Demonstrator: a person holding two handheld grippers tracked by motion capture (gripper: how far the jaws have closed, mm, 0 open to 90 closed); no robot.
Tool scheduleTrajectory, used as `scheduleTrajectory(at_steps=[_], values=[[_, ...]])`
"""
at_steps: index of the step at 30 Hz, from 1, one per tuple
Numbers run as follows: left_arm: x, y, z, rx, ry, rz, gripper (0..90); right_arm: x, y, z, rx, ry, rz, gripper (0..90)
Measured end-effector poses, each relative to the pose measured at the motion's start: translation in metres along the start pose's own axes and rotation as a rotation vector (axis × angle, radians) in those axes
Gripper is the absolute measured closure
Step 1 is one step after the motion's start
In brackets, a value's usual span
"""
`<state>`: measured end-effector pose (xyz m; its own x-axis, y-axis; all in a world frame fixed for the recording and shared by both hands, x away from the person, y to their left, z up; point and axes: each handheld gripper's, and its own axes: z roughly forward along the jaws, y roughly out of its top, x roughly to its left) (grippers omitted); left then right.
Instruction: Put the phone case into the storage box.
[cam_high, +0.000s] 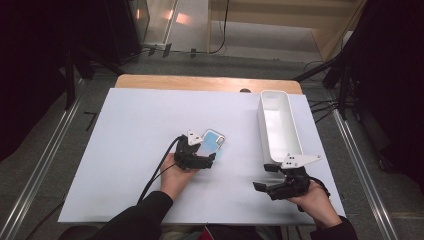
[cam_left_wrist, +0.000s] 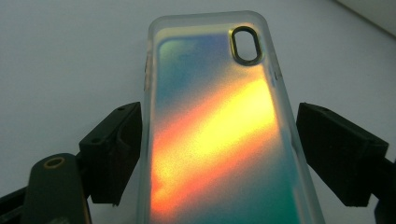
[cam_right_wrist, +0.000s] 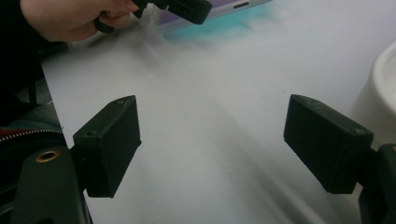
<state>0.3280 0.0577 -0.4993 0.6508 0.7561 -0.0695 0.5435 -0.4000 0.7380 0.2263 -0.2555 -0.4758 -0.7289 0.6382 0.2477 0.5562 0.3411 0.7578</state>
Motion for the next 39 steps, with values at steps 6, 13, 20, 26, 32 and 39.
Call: scheduleTrajectory(at_steps=[6, 13, 20, 26, 32, 39], values=[[0.004, 0.006, -0.009, -0.029, -0.052, -0.057, 16.8, 0.000, 0.000, 0.000, -0.002, -0.003, 0.000, 17.4], [0.005, 0.010, -0.018, -0.056, -0.106, -0.103, 16.8, 0.001, 0.001, 0.001, 0.002, -0.018, -0.006, 17.4], [0.004, 0.010, -0.024, -0.070, -0.138, -0.139, 16.8, 0.002, 0.004, 0.001, -0.022, -0.029, 0.004, 17.3], [0.009, 0.012, -0.032, -0.095, -0.162, -0.174, 16.7, 0.007, 0.010, 0.005, -0.021, -0.009, 0.022, 17.4], [0.014, 0.014, -0.041, -0.126, -0.171, -0.193, 16.7, 0.014, 0.018, 0.010, -0.010, 0.009, 0.017, 17.8], [0.018, 0.015, -0.048, -0.156, -0.169, -0.224, 16.7, 0.018, 0.032, 0.009, -0.033, -0.017, 0.043, 17.8]])
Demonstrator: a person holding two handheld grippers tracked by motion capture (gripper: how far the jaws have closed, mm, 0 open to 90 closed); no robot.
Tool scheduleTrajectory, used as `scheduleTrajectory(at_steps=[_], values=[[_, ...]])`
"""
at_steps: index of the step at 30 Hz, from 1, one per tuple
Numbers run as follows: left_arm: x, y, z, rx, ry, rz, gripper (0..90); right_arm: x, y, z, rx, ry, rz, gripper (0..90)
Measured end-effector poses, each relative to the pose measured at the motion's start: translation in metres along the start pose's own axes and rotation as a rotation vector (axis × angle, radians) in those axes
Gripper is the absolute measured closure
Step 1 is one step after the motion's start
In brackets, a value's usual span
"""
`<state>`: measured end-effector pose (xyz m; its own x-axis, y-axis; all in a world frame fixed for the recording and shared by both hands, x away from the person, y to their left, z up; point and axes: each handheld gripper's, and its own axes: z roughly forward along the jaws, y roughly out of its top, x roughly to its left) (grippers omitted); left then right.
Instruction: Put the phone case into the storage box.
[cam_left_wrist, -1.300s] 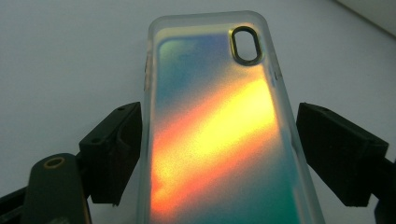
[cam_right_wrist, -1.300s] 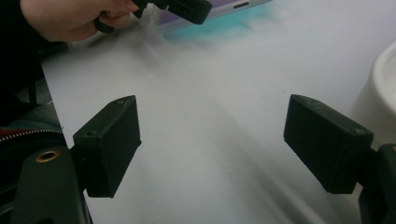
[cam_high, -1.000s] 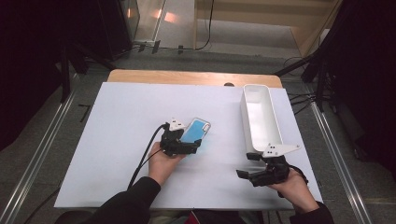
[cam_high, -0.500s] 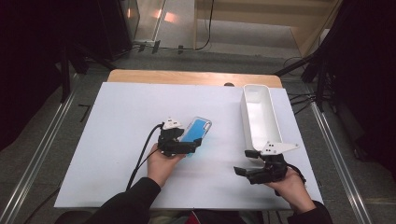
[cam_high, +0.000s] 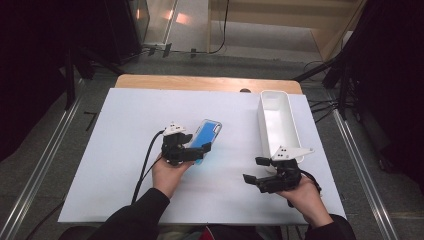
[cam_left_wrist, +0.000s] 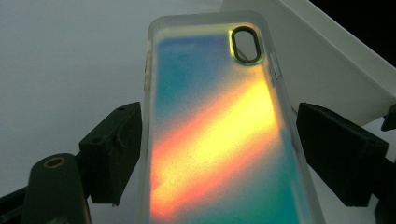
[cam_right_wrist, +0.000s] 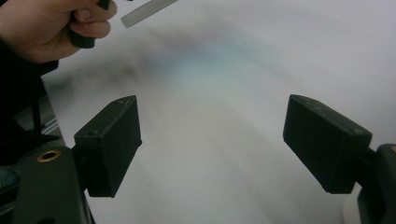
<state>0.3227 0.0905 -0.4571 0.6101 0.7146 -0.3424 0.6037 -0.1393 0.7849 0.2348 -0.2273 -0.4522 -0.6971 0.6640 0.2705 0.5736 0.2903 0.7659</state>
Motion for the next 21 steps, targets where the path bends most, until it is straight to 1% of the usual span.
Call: scheduleTrajectory(at_steps=[1, 2, 4, 5, 6, 9, 11, 13, 17, 19, 20, 21], values=[[0.000, 0.000, -0.001, -0.007, 0.007, 0.002, 16.7, 0.001, 0.002, 0.000, 0.002, -0.015, 0.003, 17.8], [0.000, 0.000, -0.003, -0.016, 0.007, -0.006, 16.7, 0.001, 0.004, -0.001, 0.004, -0.023, 0.015, 17.8], [-0.001, -0.002, -0.005, -0.034, 0.015, -0.002, 16.7, 0.002, 0.009, -0.001, 0.005, -0.028, 0.039, 17.8], [-0.001, -0.002, -0.006, -0.038, 0.018, 0.004, 16.7, 0.002, 0.013, 0.000, 0.012, -0.030, 0.046, 17.7], [-0.002, -0.003, -0.008, -0.052, 0.020, 0.005, 16.7, 0.003, 0.015, 0.000, 0.014, -0.029, 0.054, 17.6], [-0.004, -0.006, -0.011, -0.072, 0.025, 0.000, 16.7, 0.006, 0.024, 0.001, 0.012, -0.034, 0.068, 17.2], [-0.004, -0.008, -0.013, -0.084, 0.025, -0.017, 16.7, 0.008, 0.031, 0.002, 0.001, -0.018, 0.100, 17.2], [-0.004, -0.011, -0.014, -0.089, 0.029, -0.032, 16.7, 0.009, 0.036, 0.002, 0.000, -0.015, 0.106, 17.2], [-0.003, -0.014, -0.016, -0.097, 0.019, -0.057, 16.7, 0.010, 0.046, 0.005, -0.005, -0.010, 0.120, 17.6], [-0.002, -0.015, -0.015, -0.089, 0.004, -0.066, 16.7, 0.010, 0.050, 0.006, -0.002, -0.006, 0.134, 17.7], [-0.003, -0.016, -0.015, -0.087, 0.006, -0.071, 16.7, 0.010, 0.051, 0.007, 0.000, -0.007, 0.134, 17.7], [-0.003, -0.017, -0.015, -0.085, 0.000, -0.079, 16.7, 0.010, 0.053, 0.008, -0.001, -0.004, 0.139, 17.8]])
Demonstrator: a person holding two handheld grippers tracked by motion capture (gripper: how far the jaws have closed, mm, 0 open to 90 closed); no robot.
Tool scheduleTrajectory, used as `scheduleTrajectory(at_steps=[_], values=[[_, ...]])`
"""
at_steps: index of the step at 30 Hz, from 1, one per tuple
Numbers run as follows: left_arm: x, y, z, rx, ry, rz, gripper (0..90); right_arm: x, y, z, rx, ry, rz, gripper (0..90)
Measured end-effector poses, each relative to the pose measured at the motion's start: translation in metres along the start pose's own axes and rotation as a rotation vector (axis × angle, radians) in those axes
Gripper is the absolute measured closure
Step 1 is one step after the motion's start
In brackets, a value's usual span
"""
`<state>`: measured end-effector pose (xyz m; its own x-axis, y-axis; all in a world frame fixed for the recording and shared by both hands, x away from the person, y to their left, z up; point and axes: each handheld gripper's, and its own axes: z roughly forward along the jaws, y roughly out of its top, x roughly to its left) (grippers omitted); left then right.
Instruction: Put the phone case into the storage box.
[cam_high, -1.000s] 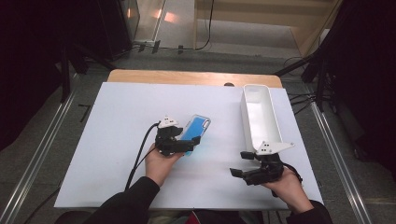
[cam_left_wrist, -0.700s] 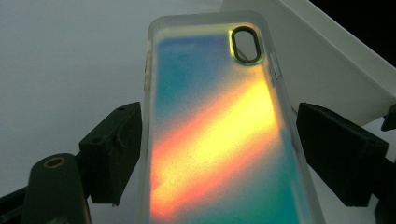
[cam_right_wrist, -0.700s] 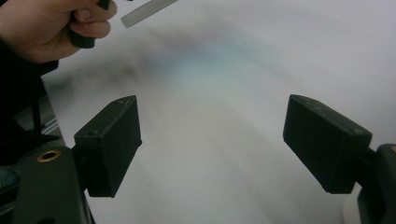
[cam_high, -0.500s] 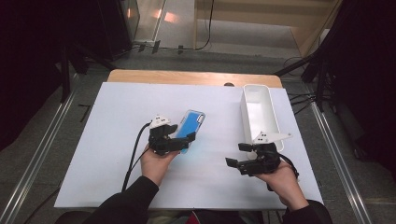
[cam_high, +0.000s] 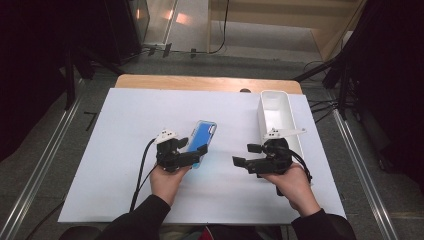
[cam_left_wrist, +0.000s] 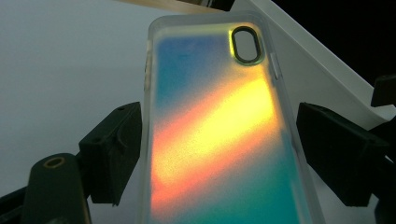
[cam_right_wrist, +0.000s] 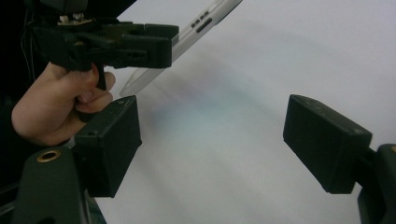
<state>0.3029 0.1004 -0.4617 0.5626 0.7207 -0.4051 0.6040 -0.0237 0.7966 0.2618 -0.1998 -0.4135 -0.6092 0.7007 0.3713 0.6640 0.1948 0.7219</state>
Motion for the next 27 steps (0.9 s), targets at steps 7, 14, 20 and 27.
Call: scheduleTrajectory(at_steps=[7, 14, 20, 27], values=[[0.000, -0.006, 0.002, -0.001, 0.001, -0.033, 16.7, -0.004, 0.010, 0.008, -0.012, -0.008, 0.022, 17.8], [-0.001, -0.012, 0.003, -0.010, -0.013, -0.039, 16.7, -0.009, 0.016, 0.014, -0.010, -0.008, 0.066, 20.3], [-0.002, -0.016, 0.004, -0.020, -0.006, -0.036, 16.7, -0.013, 0.021, 0.020, -0.008, 0.013, 0.118, 21.9], [-0.002, -0.021, 0.007, -0.034, -0.009, -0.039, 16.7, -0.015, 0.030, 0.027, -0.005, 0.023, 0.153, 21.9]])
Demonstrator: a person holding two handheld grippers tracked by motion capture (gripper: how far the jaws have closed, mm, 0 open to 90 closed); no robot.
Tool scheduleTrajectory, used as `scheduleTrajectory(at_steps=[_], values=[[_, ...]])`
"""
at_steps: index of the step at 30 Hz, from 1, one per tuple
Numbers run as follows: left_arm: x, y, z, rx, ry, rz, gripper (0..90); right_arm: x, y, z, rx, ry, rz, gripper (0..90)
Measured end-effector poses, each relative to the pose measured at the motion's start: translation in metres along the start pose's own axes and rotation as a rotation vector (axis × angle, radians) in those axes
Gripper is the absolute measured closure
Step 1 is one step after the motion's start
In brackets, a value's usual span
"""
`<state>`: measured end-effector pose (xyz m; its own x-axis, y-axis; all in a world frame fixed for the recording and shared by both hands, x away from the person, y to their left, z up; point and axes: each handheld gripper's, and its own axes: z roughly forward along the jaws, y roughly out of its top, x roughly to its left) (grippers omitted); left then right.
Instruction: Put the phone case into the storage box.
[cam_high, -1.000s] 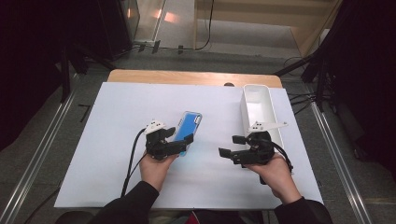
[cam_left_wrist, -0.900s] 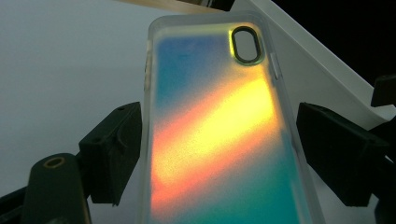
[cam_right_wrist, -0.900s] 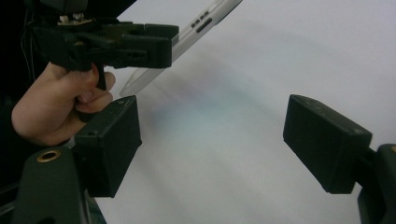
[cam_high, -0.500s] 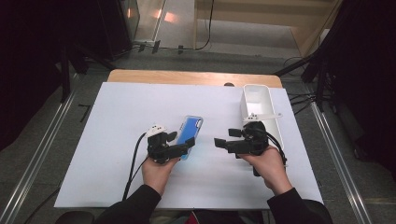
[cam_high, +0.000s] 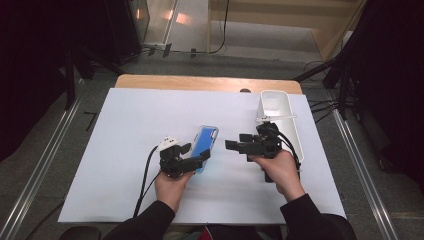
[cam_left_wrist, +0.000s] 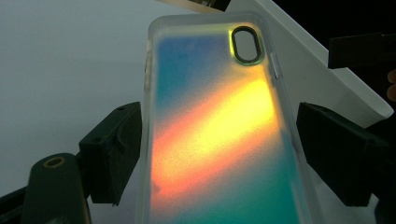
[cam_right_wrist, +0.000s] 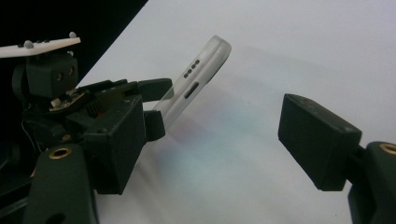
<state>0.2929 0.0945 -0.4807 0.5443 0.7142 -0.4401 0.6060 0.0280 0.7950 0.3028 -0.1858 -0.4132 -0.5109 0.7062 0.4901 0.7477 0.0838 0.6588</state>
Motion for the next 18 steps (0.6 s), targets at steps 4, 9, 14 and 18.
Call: scheduleTrajectory(at_steps=[4, 9, 14, 18], values=[[-0.001, -0.003, 0.002, 0.012, -0.006, -0.010, 16.6, 0.000, 0.005, 0.006, 0.010, 0.000, 0.005, 22.3], [-0.002, -0.005, 0.002, 0.003, -0.007, -0.007, 16.6, -0.002, 0.010, 0.013, 0.032, -0.001, 0.019, 22.7], [-0.002, -0.007, 0.003, 0.001, -0.003, 0.008, 16.6, -0.006, 0.015, 0.017, 0.043, 0.010, 0.056, 25.4], [-0.004, -0.007, 0.002, -0.004, 0.004, 0.017, 16.6, -0.009, 0.020, 0.021, 0.056, 0.019, 0.090, 27.1]])
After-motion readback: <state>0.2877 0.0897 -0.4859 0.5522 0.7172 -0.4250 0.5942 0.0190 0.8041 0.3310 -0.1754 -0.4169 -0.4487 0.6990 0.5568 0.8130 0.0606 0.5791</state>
